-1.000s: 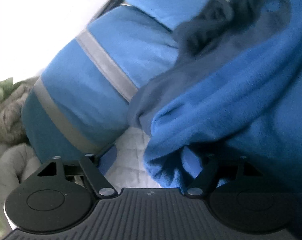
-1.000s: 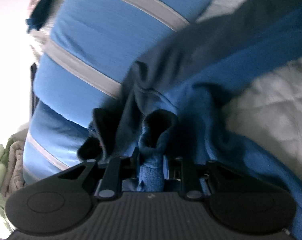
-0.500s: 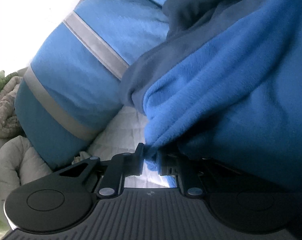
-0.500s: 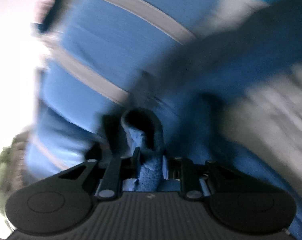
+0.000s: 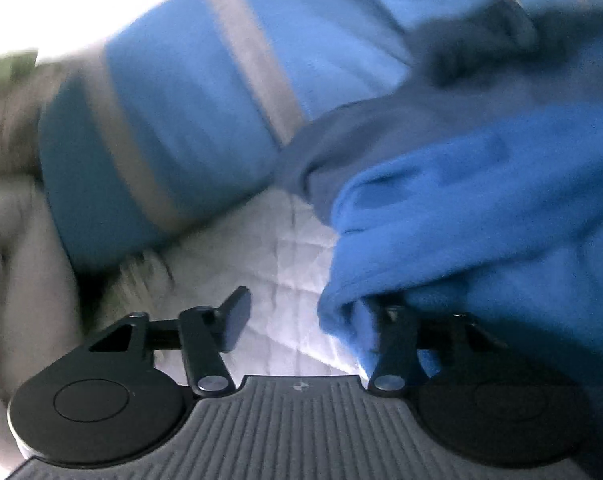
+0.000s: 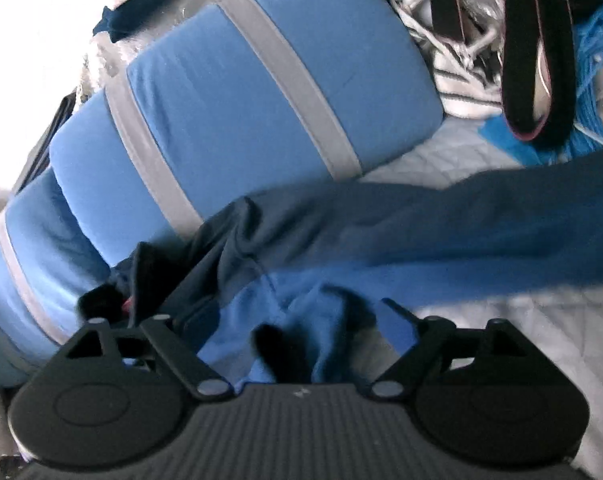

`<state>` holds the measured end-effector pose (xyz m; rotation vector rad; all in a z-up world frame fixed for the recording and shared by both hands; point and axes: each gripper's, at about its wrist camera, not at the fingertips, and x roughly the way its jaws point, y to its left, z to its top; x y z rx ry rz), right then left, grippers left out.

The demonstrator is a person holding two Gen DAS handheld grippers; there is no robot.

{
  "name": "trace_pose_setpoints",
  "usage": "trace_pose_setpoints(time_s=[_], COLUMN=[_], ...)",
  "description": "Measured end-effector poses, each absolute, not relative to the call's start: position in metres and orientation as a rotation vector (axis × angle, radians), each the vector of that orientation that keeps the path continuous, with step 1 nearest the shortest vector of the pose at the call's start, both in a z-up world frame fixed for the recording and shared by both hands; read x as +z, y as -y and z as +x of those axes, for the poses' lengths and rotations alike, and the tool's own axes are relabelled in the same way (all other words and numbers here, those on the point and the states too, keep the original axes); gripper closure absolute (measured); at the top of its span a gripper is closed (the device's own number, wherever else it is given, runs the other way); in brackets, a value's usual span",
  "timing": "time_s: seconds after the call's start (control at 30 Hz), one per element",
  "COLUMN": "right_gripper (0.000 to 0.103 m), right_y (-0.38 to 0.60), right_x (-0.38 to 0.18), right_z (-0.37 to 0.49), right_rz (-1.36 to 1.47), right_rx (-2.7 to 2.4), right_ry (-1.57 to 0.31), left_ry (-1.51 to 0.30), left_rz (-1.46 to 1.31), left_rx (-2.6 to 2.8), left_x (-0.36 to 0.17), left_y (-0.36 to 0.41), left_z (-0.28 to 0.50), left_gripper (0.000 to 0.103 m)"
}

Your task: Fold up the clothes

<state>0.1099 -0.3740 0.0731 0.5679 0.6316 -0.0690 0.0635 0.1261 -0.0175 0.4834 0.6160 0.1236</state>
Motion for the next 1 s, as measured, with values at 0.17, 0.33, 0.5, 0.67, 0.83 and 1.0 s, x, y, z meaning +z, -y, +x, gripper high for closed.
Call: trace_pose_setpoints(time_s=[0.17, 0.33, 0.5, 0.67, 0.83, 1.0], right_gripper=[0.015, 0.038, 0.094, 0.094, 0.059, 0.010], right_y=[0.392, 0.395, 0.396, 0.387, 0.383, 0.371], right_x=[0.036, 0.014, 0.013, 0.023, 0.020, 0.042], right_z=[0.143, 0.163, 0.176, 0.187, 0.190, 0.165], right_rz=[0.666, 0.674, 0.651, 0.511, 0.494, 0.495], right_rx=[-0.048, -0.001, 0.006, 0.002, -0.067, -0.159], right_ry=[-0.780, -0.838, -0.766, -0.715, -0.797, -0.731], left_ry=[-0.681, -0.727, -0.696, -0.708, -0.702, -0.691], left_rz=[0.172, 0.016, 0.101, 0.086, 0.127, 0.211], left_rx=[0.072, -0.001, 0.040, 0.048, 0.051, 0.065], left_x=[-0.013, -0.009, -0.006, -0.006, -0.006, -0.006], left_y=[-0.161, -0.172, -0.159, -0.163, -0.159, -0.152], left_z=[0.067, 0.069, 0.076, 0.079, 0.078, 0.075], left_gripper=[0.047, 0.082, 0.089, 0.089, 0.087, 0.078])
